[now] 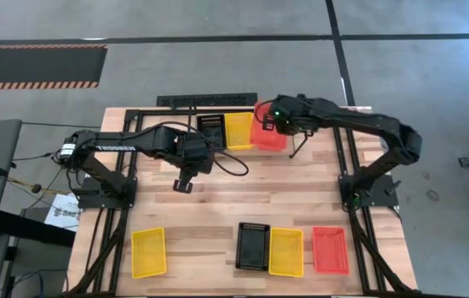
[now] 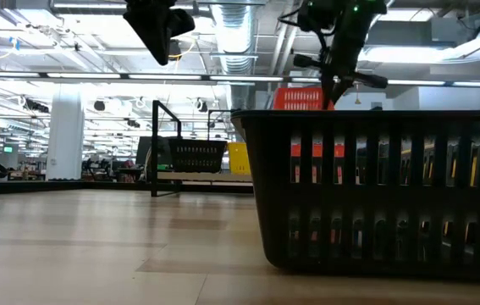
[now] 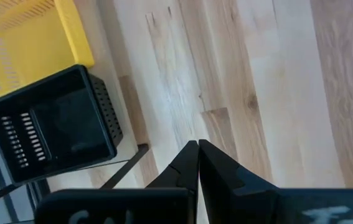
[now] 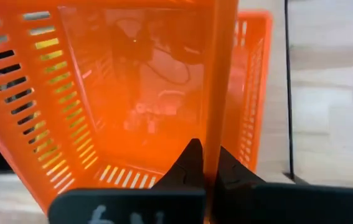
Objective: Stack baskets on shelf by color
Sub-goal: Stack the left orange bin on top of the other orange bin on the shelf
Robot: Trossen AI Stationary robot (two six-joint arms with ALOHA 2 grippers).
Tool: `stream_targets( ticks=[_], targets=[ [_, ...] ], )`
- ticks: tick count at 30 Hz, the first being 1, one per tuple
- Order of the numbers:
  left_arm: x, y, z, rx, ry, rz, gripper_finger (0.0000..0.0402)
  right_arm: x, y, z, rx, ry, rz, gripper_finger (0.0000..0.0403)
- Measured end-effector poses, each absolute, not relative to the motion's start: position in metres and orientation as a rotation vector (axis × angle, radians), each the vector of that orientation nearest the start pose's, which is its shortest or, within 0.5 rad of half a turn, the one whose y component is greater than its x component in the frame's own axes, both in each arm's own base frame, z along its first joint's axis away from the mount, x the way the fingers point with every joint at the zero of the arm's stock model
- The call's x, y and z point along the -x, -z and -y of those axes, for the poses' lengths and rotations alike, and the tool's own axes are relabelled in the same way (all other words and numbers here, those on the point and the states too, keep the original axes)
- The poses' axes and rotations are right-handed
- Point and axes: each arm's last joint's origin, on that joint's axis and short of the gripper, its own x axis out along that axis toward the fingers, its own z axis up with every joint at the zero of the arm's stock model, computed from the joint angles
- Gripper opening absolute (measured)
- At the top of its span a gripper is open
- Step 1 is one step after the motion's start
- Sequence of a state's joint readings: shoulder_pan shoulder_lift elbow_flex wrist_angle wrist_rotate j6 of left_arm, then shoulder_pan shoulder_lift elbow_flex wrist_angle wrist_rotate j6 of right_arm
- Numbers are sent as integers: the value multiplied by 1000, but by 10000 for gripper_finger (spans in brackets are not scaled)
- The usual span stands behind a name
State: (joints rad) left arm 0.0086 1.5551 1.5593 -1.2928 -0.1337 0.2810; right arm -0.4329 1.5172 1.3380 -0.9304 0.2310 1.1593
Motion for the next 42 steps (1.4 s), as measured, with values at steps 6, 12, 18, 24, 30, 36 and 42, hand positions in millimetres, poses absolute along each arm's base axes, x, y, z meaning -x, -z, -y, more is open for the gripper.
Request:
stream_targets(
  ticks=[6, 12, 18, 24, 30, 36, 42],
  targets=[
    [-287, -336, -6, -346, 81, -1302, 0, -262, -294, 149, -1123, 1150, -708, 3],
    [-287, -336, -6, -362, 93, -1301, 0, -248, -294, 162, -1150, 1146, -762, 3],
    [-288, -336, -7, -359, 87, -1289, 0, -249, -287, 168, -1150, 1139, -807, 3],
    [-288, -336, -8, -352, 81, -1289, 0, -256, -271, 174, -1156, 1129, -871, 3],
    [-288, -336, -8, -344, 75, -1289, 0, -266, -252, 179, -1164, 1097, -953, 3],
    [-288, -336, -8, -343, 75, -1289, 0, -269, -248, 182, -1124, 1074, -985, 10],
    [-288, -336, -8, -351, 81, -1288, 0, -267, -258, 179, -1069, 1061, -936, 66]
  ],
)
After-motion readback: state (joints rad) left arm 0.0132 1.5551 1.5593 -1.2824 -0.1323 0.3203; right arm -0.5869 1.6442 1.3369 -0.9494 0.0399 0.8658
